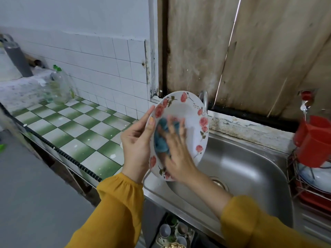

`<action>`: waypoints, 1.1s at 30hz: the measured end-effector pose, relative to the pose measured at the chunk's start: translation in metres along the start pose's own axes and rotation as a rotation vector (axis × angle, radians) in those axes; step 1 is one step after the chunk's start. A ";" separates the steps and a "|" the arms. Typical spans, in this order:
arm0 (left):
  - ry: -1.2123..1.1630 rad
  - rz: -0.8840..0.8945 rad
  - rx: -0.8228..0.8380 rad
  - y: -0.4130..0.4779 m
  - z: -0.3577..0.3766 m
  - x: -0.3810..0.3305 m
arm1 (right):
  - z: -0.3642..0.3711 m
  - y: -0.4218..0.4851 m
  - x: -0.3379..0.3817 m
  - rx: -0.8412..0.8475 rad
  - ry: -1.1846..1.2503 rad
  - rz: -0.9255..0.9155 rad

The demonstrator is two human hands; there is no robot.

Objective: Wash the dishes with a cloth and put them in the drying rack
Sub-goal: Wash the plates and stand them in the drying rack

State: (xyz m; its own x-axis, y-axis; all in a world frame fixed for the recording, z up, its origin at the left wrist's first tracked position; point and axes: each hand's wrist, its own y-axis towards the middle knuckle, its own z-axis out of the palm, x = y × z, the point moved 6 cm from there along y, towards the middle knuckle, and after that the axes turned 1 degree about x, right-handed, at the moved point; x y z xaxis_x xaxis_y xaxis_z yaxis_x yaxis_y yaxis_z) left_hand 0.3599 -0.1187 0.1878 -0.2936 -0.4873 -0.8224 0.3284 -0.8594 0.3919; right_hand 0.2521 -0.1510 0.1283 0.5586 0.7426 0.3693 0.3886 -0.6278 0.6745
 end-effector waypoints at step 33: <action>-0.100 -0.221 0.019 -0.007 -0.018 0.027 | 0.008 -0.047 -0.032 0.085 -0.342 -0.171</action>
State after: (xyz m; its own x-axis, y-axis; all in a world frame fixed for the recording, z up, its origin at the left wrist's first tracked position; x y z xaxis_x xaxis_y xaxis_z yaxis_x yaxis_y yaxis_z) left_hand 0.3658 -0.1233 0.1561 -0.4443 -0.2990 -0.8445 0.2296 -0.9492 0.2153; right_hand 0.2221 -0.1474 0.0794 0.6869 0.7267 0.0122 0.5485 -0.5293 0.6472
